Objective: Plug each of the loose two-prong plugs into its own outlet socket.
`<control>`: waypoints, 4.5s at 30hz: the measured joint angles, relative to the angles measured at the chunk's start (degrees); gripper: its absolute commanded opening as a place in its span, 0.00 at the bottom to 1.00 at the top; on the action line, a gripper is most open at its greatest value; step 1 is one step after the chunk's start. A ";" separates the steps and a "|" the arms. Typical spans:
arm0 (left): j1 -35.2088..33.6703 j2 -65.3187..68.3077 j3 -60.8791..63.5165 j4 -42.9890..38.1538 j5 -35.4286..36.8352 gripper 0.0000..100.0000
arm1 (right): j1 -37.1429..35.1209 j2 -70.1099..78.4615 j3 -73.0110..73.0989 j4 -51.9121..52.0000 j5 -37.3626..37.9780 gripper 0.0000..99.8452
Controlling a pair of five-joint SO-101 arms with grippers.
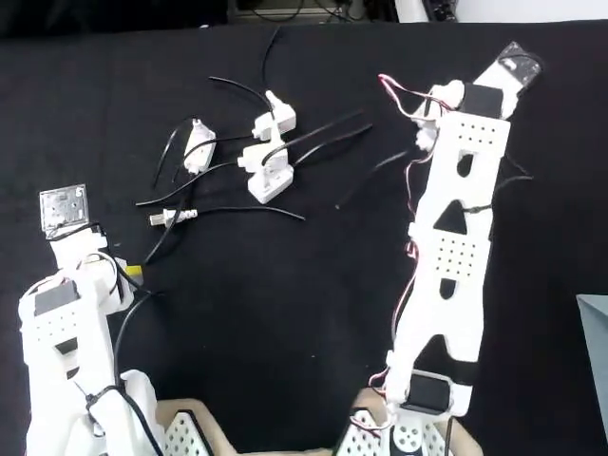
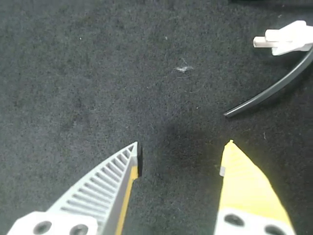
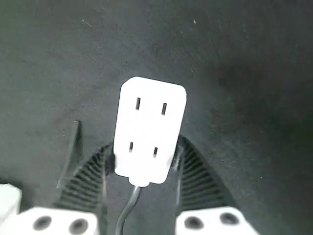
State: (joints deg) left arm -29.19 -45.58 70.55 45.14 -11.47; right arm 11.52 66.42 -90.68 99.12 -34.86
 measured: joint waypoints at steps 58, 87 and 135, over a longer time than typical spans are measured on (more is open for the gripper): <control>0.00 0.00 0.62 0.00 0.00 0.27 | -41.32 -62.51 91.96 -11.25 2.73 0.16; 0.00 0.00 0.62 0.00 0.00 0.27 | -31.38 -31.82 80.09 -27.08 54.95 0.16; 0.00 0.00 0.62 0.00 0.00 0.27 | -24.09 -73.67 74.73 -0.35 61.98 0.01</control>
State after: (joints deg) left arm -29.19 -45.58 71.16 45.14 -11.47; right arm -12.57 -7.25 -15.96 98.77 27.12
